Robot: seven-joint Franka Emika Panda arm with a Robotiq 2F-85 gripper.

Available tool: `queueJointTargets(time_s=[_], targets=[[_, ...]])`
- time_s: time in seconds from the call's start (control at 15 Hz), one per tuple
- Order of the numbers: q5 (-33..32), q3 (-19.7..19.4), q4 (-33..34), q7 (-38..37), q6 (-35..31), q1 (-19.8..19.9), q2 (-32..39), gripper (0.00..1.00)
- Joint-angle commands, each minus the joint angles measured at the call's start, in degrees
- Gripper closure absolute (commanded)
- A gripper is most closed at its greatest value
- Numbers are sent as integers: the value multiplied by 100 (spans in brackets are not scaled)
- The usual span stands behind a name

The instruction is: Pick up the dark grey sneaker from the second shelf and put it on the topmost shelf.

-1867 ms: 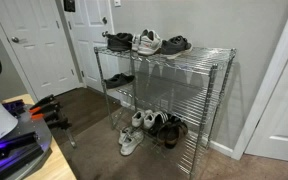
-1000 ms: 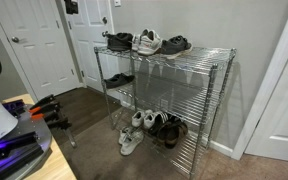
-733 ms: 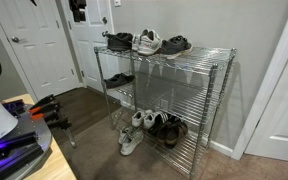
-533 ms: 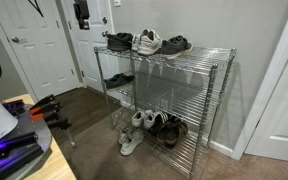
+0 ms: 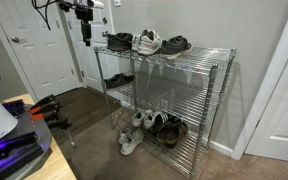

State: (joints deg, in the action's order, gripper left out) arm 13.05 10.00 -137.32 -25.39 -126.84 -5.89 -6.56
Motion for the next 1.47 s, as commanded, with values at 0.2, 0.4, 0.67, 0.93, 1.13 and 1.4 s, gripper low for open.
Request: queueJointTargets(time_s=[0.2,0.4,0.67,0.93,1.13,1.4], targets=[[384,-27,440,450,66,-255,839,0],[278,-40,405,302,26,-286,837,0],[306,-62,512,360,84,-284,923,0],[132,-19,301,282,-286,-345,851,0],[128,52,-199,474,-981,-441,771,0],[58,206,-1039,369,-2482,-681,797,0]])
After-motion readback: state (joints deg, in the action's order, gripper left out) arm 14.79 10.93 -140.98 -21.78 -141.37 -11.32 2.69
